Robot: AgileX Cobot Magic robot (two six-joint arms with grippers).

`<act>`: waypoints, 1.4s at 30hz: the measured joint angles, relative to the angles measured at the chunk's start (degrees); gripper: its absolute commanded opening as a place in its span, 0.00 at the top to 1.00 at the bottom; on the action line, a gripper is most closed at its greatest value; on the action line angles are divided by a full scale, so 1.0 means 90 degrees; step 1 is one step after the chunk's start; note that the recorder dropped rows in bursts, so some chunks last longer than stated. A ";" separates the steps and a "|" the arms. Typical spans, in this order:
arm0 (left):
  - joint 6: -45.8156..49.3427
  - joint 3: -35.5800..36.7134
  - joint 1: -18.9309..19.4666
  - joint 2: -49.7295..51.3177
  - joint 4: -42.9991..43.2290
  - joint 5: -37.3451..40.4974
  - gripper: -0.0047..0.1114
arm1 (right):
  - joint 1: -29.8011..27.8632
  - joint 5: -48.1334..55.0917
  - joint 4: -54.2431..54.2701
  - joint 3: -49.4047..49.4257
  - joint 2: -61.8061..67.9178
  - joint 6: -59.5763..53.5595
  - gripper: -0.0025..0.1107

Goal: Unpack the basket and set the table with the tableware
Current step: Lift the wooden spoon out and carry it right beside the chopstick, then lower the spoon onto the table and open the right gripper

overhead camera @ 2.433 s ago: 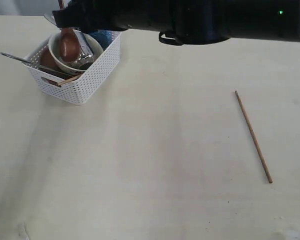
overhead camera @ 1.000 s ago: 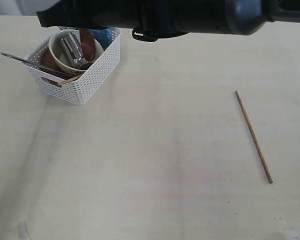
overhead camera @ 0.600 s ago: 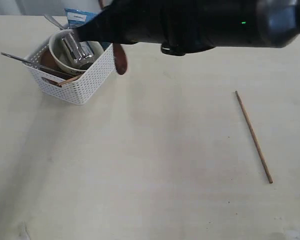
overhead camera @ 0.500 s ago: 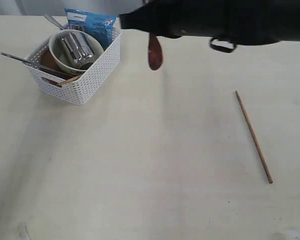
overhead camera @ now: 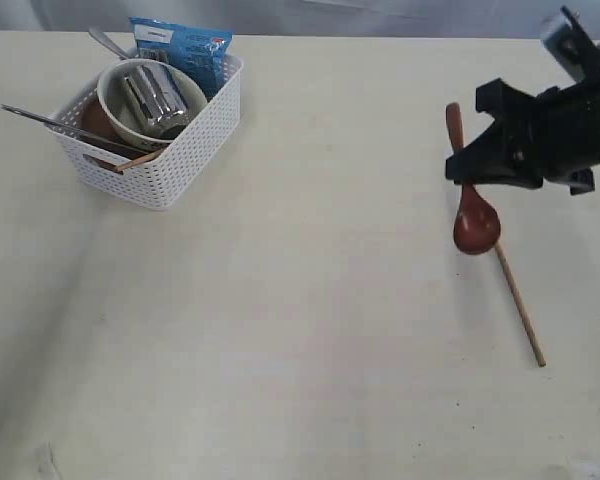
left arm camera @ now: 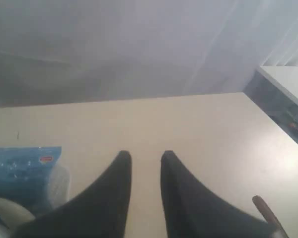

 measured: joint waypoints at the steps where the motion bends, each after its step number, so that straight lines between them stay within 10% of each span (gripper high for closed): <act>1: 0.0000 0.0067 0.0000 0.0000 0.0000 0.0000 0.78 | 0.0000 -0.0044 0.0000 0.0146 0.0029 0.0000 0.98; 38: 0.0023 0.0310 0.0000 0.0000 0.0160 0.0043 0.78 | 0.0000 -0.1319 0.0282 0.1099 0.1411 -0.0969 0.98; 42: 0.0023 0.0310 0.0000 0.0000 0.0160 0.0043 0.78 | 0.0000 -0.1308 0.0282 0.1099 0.1443 -0.0994 0.85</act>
